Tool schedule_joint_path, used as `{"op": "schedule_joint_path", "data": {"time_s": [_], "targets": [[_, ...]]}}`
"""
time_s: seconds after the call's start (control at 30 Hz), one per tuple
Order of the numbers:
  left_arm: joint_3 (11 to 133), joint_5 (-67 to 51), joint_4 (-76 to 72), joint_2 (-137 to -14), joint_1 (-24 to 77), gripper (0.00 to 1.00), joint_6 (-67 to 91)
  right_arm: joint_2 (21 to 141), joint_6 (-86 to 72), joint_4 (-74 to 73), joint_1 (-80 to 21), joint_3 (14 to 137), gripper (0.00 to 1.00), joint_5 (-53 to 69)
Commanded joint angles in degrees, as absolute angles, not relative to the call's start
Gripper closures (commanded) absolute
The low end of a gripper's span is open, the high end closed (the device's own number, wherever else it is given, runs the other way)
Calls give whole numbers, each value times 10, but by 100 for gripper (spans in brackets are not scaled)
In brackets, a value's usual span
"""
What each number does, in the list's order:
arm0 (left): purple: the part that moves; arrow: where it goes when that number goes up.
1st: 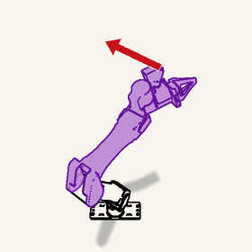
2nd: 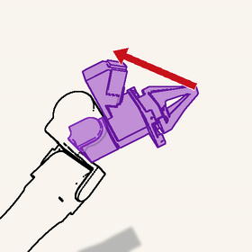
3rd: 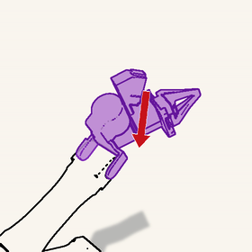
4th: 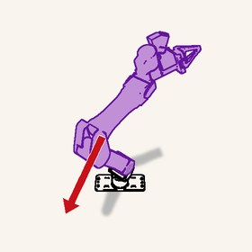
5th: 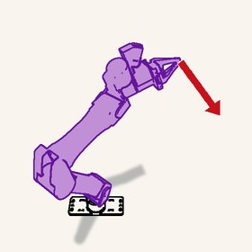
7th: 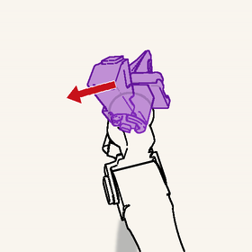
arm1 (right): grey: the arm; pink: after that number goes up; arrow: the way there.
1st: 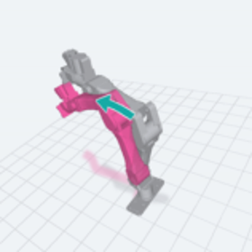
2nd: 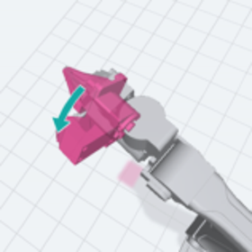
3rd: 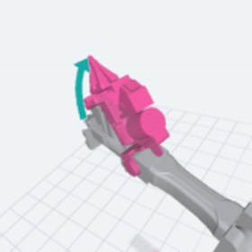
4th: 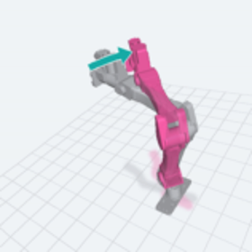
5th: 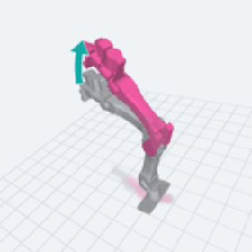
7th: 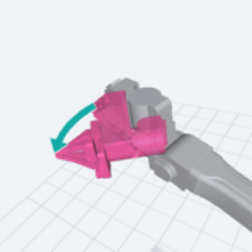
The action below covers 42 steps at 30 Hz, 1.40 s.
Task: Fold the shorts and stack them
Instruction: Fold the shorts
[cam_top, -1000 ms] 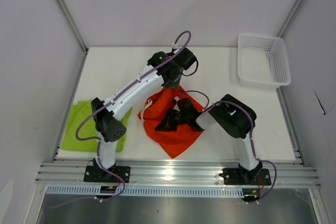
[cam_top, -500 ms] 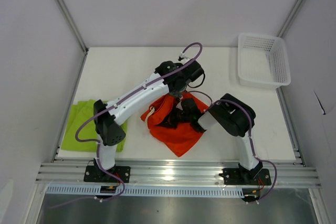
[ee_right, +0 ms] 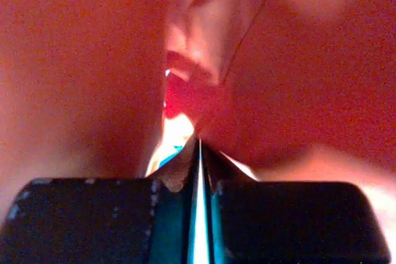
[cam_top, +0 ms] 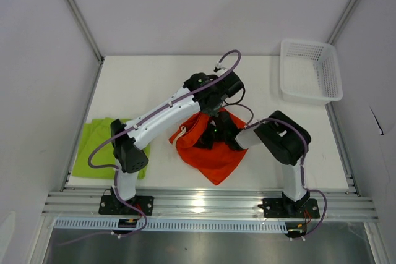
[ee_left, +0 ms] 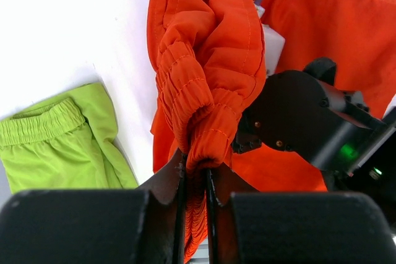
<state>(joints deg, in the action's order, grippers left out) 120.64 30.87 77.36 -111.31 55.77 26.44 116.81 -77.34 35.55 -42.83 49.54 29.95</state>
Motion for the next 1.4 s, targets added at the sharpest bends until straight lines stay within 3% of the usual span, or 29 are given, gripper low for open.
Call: {"op": "schedule_joint_path", "data": {"time_s": [0.0,0.07,0.3,0.4,0.43,0.67,0.83,1.37], "targets": [[1246,309,841,-1098,560,92,256,1070,-722,267,-412,476,96,246],[1252,309,841,-1101,560,92,252,1028,-713,254,-407,457,94,230],[1261,314,840,-1112,560,92,250,826,-585,7,-386,451,66,95],[1276,309,841,-1119,561,92,244,728,-563,-97,-363,418,35,36],[1277,309,842,-1120,560,92,244,677,-561,-127,-353,391,31,31],[1283,311,842,-1121,561,92,240,492,-553,-231,-246,286,22,23],[1288,309,841,-1124,561,91,238,475,-568,-250,-234,245,28,11],[1283,311,841,-1130,556,91,240,588,-604,-84,-231,175,52,20]]}}
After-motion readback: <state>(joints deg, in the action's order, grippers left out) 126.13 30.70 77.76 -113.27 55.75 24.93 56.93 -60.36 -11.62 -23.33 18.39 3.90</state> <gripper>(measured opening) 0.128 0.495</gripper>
